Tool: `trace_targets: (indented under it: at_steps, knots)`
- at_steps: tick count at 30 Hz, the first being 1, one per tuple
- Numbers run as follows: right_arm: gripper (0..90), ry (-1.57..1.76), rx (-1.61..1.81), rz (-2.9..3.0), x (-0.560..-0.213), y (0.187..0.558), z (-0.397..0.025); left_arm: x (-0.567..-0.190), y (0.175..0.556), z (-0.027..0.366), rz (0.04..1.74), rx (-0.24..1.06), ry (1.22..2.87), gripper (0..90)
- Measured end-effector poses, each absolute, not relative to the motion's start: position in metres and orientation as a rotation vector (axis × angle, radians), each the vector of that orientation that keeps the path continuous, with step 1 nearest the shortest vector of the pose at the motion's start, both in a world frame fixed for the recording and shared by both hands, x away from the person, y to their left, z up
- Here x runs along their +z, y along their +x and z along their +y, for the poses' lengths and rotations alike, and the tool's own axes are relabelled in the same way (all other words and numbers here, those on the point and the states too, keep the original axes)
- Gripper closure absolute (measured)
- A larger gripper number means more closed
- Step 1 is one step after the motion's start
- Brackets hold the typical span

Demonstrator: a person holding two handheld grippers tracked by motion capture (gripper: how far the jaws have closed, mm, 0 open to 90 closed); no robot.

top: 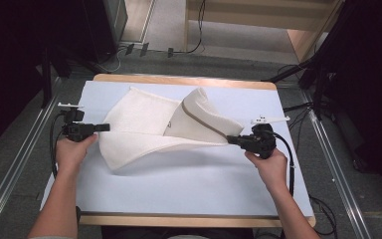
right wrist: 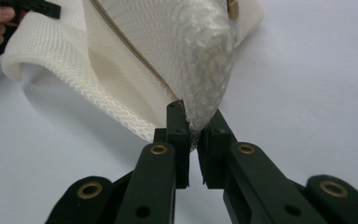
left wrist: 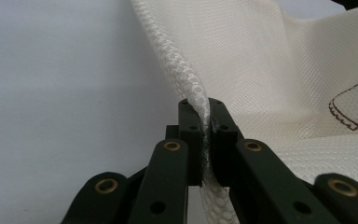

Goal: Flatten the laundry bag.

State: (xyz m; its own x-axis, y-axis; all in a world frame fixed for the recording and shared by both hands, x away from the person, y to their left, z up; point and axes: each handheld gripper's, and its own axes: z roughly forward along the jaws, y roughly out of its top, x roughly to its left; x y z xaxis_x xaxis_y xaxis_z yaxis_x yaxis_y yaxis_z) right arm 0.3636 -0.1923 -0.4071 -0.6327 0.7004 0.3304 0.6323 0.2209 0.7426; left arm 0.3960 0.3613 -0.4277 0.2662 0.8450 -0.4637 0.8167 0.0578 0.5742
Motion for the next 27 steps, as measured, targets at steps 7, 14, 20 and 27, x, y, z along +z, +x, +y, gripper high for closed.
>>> trace_targets:
  at_steps: [7, 14, 20, 27]
  knots:
    - [77.0, 1.357, 1.408, 2.406, -0.414, 0.359, -0.198, -0.43, 0.4, 0.361, 1.495, 0.012, 1.737, 80.6]
    - [56.6, 1.347, 1.411, 2.408, -0.414, 0.349, -0.209, -0.431, 0.406, 0.361, 1.48, 0.005, 1.74, 69.6]
    - [43.2, 1.283, 1.367, 2.422, -0.408, 0.338, -0.216, -0.428, 0.412, 0.361, 1.468, 0.045, 1.773, 52.5]
    - [35.7, 1.265, 1.331, 2.476, -0.408, 0.328, -0.232, -0.427, 0.415, 0.366, 1.478, 0.042, 1.756, 50.0]
